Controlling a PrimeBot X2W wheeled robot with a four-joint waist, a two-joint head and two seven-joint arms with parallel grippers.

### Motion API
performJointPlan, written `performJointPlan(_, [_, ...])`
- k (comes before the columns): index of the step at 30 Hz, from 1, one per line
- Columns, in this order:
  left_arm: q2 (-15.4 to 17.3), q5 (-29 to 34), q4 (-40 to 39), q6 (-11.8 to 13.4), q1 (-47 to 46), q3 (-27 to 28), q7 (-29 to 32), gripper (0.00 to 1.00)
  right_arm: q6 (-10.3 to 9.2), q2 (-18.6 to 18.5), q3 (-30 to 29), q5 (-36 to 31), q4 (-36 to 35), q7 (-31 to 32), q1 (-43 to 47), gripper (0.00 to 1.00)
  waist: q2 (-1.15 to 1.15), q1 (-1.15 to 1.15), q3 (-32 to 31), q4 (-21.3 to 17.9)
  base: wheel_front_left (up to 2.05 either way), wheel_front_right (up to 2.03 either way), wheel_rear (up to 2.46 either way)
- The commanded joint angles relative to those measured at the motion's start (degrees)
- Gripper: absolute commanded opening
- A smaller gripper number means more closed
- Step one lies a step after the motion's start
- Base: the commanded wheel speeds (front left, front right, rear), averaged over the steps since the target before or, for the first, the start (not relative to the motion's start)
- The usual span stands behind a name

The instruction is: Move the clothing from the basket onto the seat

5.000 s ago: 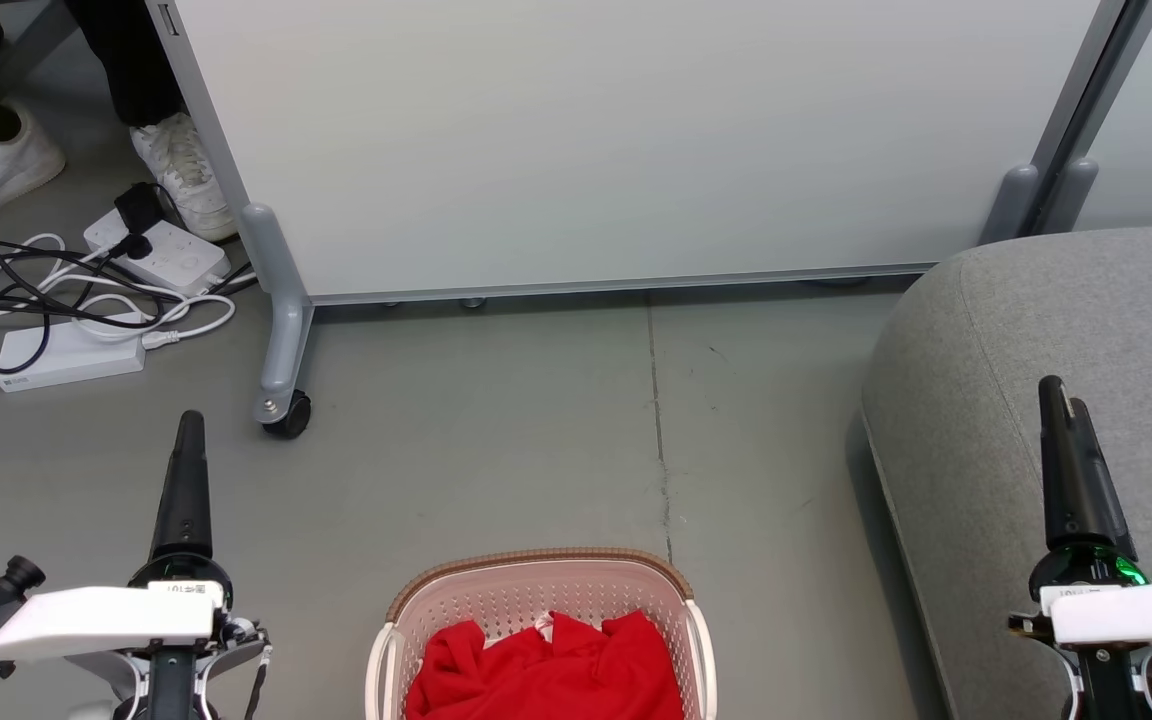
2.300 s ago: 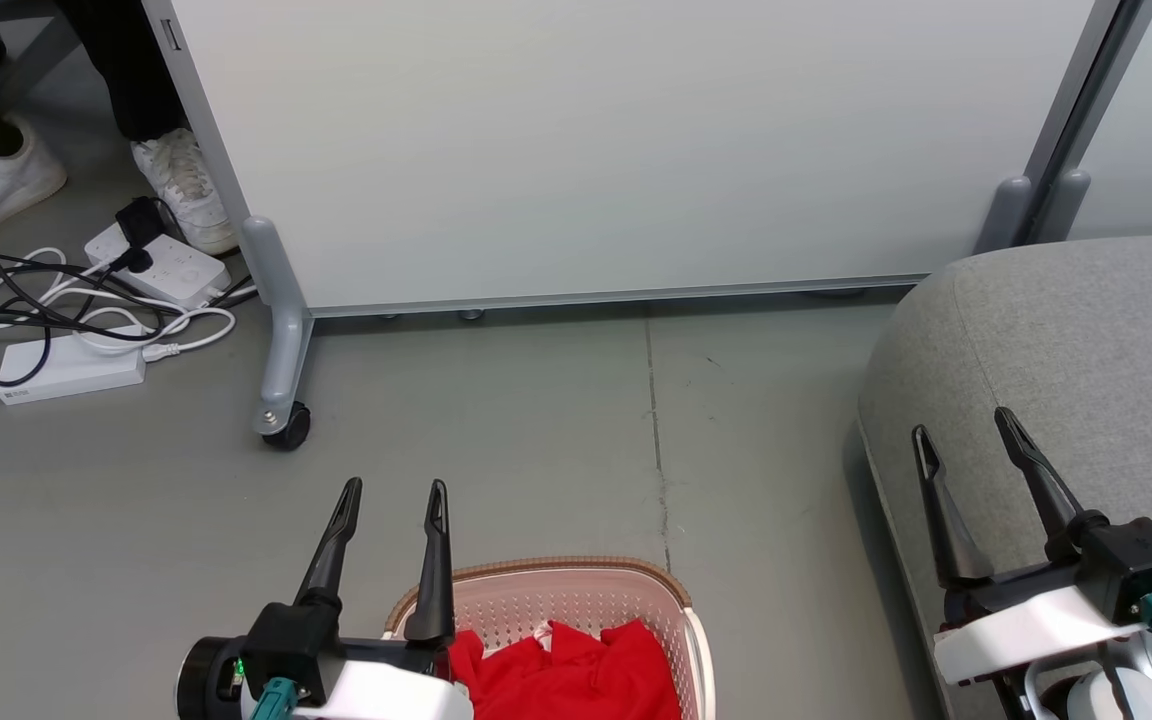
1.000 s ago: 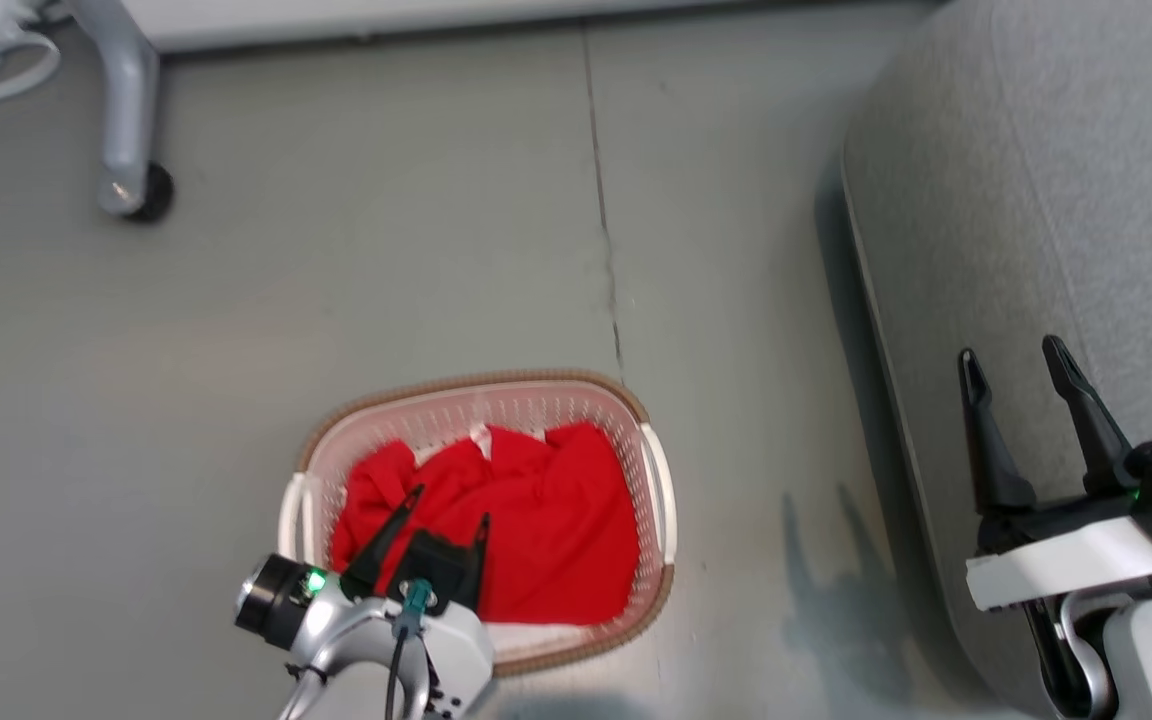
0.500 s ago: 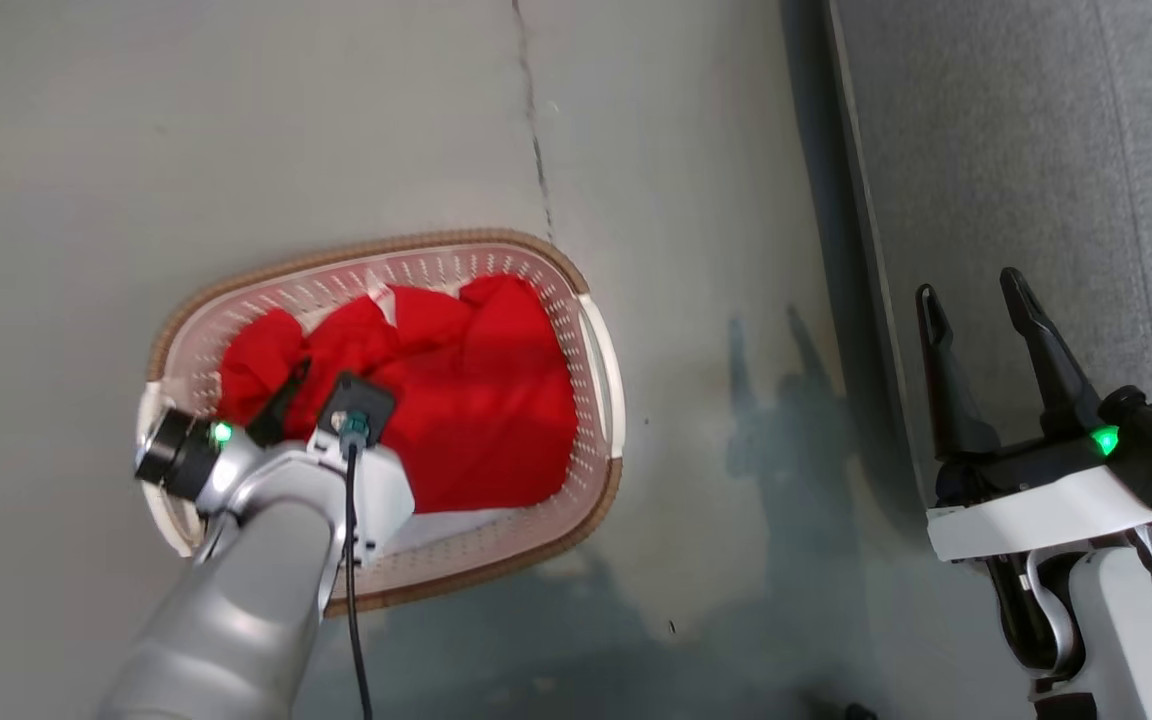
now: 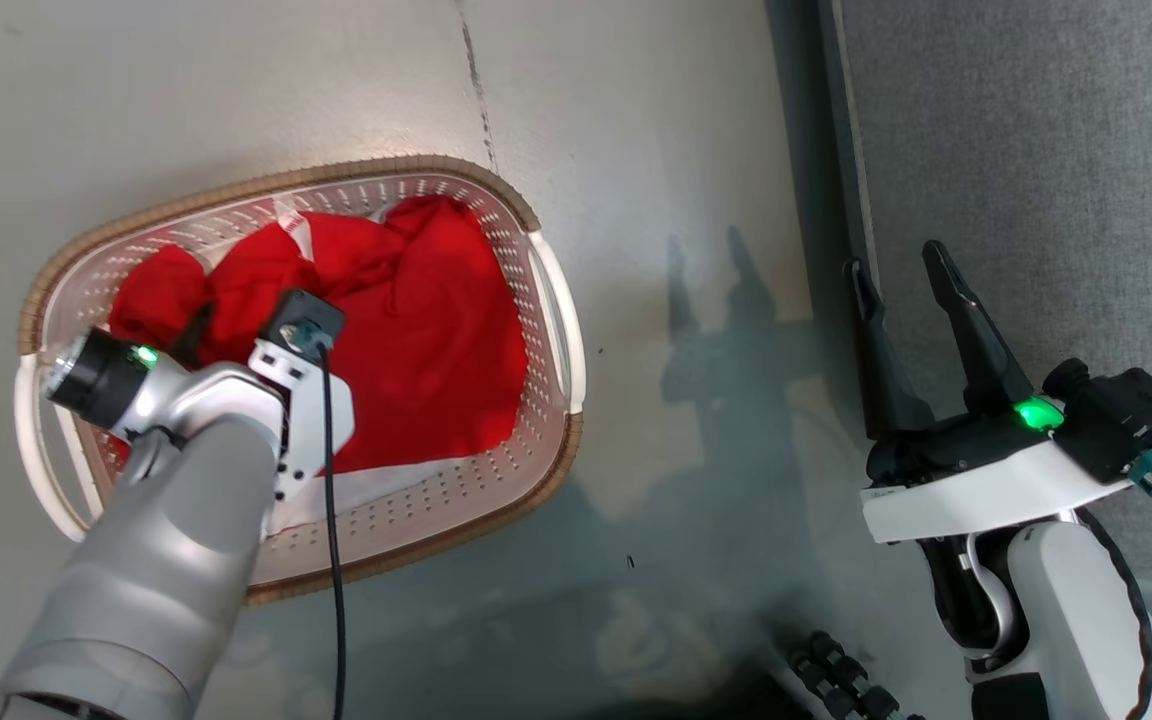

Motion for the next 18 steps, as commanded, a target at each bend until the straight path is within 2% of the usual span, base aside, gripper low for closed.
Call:
performJointPlan(1, [0.78, 0.04, 0.12, -0.02, -1.45, -0.03, 0.28, 1.0, 0.11, 0.07, 0.18, 0.56, -0.4, -0.29, -0.67, 1.0, 0.0, 0.0, 1.13, -0.72, 0.0, 0.0, 0.0])
performJointPlan(10, [3.18, 0.58, 0.2, 1.1, -5.22, -1.25, 5.34, 1.0, 0.1, 0.62, 2.23, 2.76, -1.19, -0.29, -1.9, 1.0, 0.0, 0.0, 5.14, -2.33, 0.0, 0.0, 0.0])
performJointPlan(18, [3.96, -1.16, 0.19, -0.17, -7.11, -0.74, 10.06, 1.0, 0.11, 0.7, 3.87, 3.62, -1.88, -0.29, -2.48, 1.0, 0.0, 0.0, 7.74, -2.87, 0.0, 0.0, 0.0])
